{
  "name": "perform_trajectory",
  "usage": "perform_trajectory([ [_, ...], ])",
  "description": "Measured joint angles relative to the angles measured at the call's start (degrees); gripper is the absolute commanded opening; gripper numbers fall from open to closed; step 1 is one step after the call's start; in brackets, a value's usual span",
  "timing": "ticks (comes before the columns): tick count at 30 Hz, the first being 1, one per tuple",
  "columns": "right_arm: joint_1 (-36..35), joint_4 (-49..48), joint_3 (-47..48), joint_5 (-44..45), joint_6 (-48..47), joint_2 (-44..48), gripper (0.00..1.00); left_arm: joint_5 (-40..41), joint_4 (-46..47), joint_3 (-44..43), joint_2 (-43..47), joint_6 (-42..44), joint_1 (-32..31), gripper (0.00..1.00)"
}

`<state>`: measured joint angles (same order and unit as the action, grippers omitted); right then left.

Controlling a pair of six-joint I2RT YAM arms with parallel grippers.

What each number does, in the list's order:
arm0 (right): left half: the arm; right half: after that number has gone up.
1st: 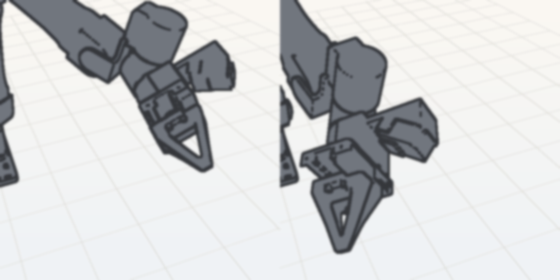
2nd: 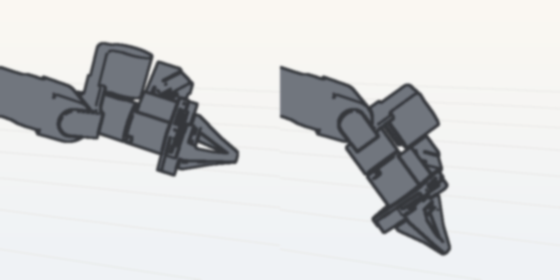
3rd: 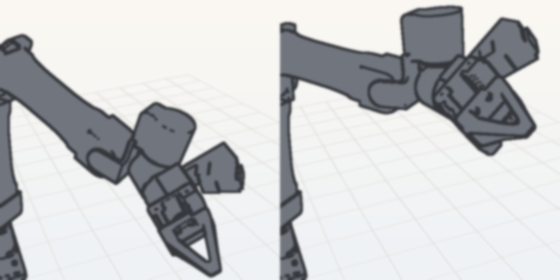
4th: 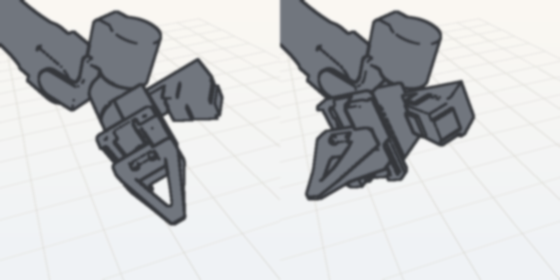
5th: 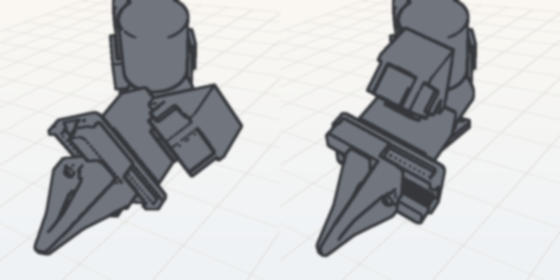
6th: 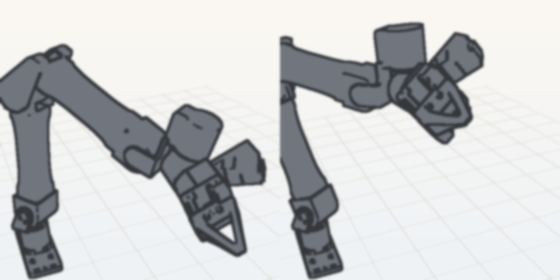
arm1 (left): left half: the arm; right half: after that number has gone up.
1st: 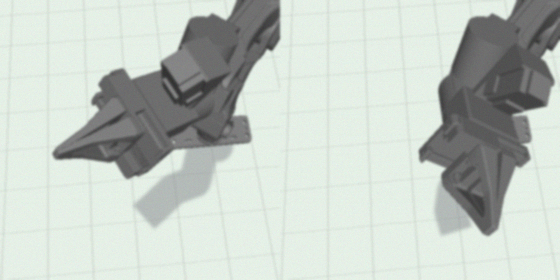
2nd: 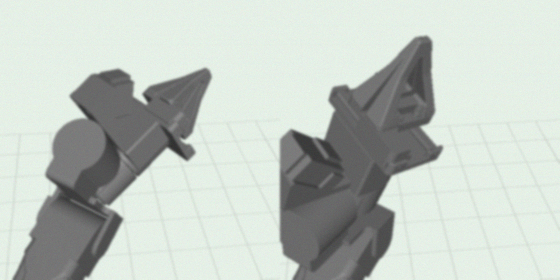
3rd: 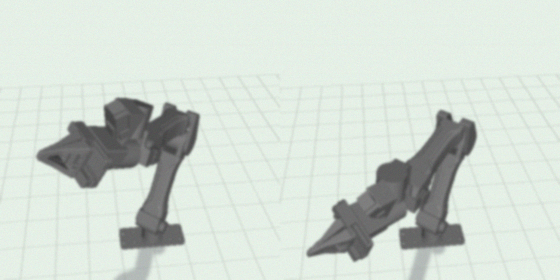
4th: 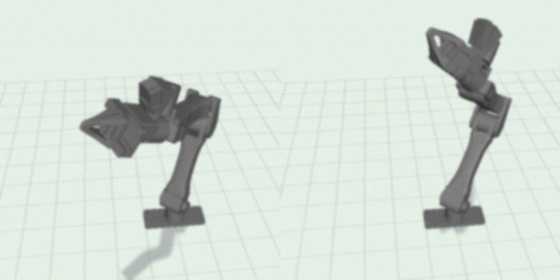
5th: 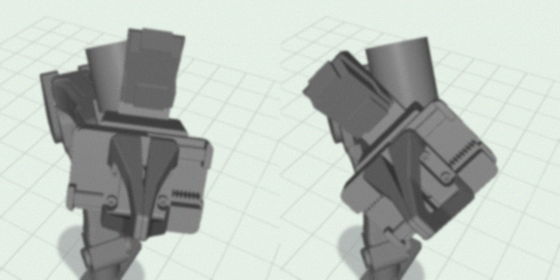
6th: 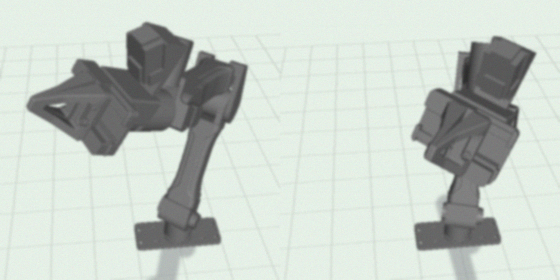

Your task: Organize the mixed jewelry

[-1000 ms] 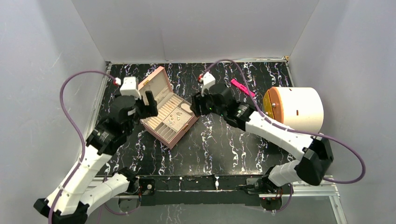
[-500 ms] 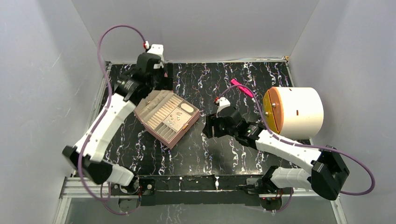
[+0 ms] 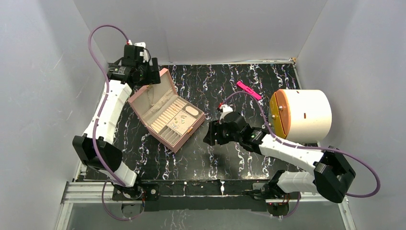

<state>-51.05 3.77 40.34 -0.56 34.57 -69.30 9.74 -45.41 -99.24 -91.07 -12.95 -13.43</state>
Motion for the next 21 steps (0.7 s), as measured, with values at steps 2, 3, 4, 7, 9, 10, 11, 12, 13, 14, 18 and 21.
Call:
perform_trajectory([
  [2,0.0,-0.39,-0.02,-0.33,0.02,-0.55,0.69,-0.81,0.11,0.17,0.07,-0.31,1.6,0.8],
  [3,0.0,-0.55,0.0,-0.42,0.04,-0.9,0.69,-1.11,0.31,0.44,0.13,-0.42,2.12,0.8],
  [4,0.0,-0.66,0.0,-0.55,0.11,-1.27,0.69,-1.55,0.72,1.11,0.39,-0.57,2.69,0.8],
  [7,0.0,-0.81,0.0,-1.03,0.26,-2.23,0.68,-2.82,1.2,4.04,1.36,-0.83,3.91,0.79],
  [9,-0.02,-0.83,0.0,-1.36,0.44,-2.62,0.67,-3.39,1.11,5.16,1.44,-0.83,4.31,0.78],
  [10,0.0,-0.94,0.0,-1.6,0.59,-2.8,0.67,-3.78,0.98,5.6,1.42,-0.72,4.42,0.77],
  [11,0.0,-1.07,0.0,-1.9,0.68,-2.95,0.67,-4.33,0.87,6.08,1.42,-0.48,4.55,0.75],
  [12,0.0,-1.29,0.0,-2.32,0.81,-3.13,0.67,-4.83,0.7,6.45,1.42,-0.28,4.61,0.73],
  [13,0.0,-1.57,0.04,-2.75,0.85,-3.39,0.67,-5.18,0.61,6.8,1.42,-0.04,4.61,0.72],
  [14,0.0,-1.81,0.07,-3.08,0.87,-3.65,0.66,-5.46,0.59,6.99,1.42,0.39,4.61,0.69],
  [18,0.0,-2.38,0.72,-4.39,1.25,-5.38,0.65,-7.54,1.01,7.74,2.12,1.55,4.94,0.61],
  [21,-0.02,-2.29,1.16,-4.5,1.99,-6.1,0.62,-9.73,1.9,9.64,4.24,2.32,5.05,0.6],
])
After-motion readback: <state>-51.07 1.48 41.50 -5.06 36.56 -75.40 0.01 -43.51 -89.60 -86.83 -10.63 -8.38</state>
